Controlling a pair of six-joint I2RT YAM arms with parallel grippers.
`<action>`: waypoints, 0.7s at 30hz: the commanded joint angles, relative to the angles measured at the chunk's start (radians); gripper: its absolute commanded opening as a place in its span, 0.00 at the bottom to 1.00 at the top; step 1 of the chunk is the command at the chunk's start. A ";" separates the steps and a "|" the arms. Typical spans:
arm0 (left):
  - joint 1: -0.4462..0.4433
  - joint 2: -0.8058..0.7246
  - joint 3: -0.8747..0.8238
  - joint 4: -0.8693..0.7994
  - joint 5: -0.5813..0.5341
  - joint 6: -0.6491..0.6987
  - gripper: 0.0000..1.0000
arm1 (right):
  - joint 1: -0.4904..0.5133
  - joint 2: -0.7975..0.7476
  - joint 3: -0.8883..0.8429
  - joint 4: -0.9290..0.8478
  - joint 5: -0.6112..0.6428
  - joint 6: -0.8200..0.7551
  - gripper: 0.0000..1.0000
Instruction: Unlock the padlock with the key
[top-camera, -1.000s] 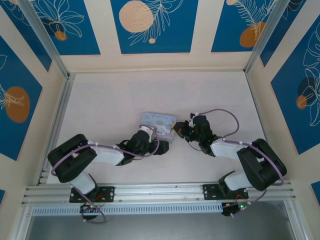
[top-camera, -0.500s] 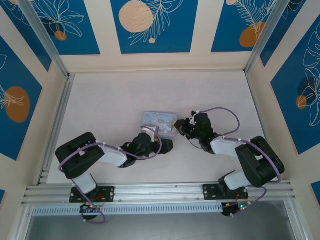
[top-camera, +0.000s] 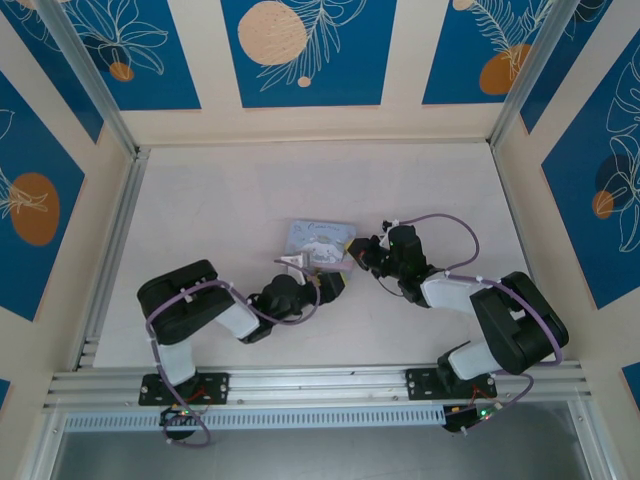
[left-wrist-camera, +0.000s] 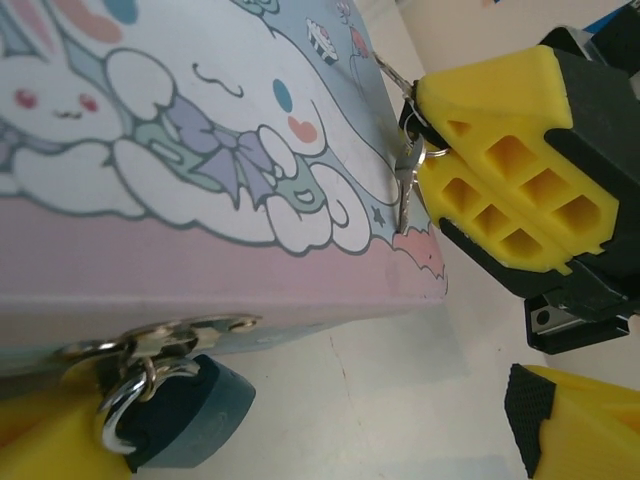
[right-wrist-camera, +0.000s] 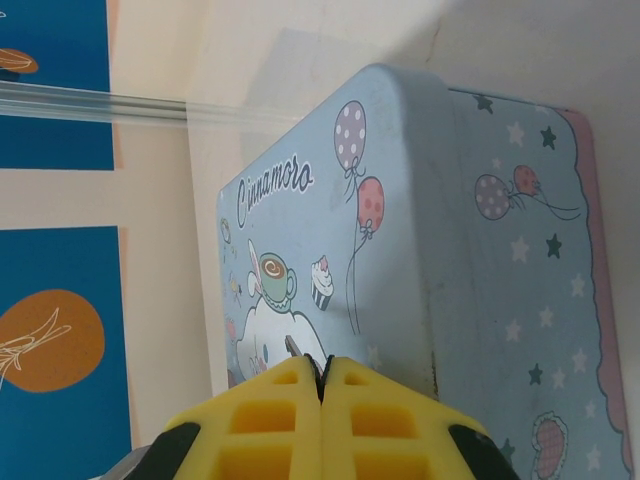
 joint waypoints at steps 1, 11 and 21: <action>-0.029 0.012 -0.020 0.129 -0.063 -0.065 0.87 | 0.000 0.004 0.018 -0.006 -0.010 -0.022 0.00; -0.072 0.014 -0.017 0.143 -0.145 -0.104 0.72 | 0.001 0.007 0.020 -0.010 -0.010 -0.022 0.00; -0.074 0.084 -0.025 0.118 -0.220 -0.195 0.69 | 0.000 0.006 0.021 -0.011 -0.010 -0.023 0.00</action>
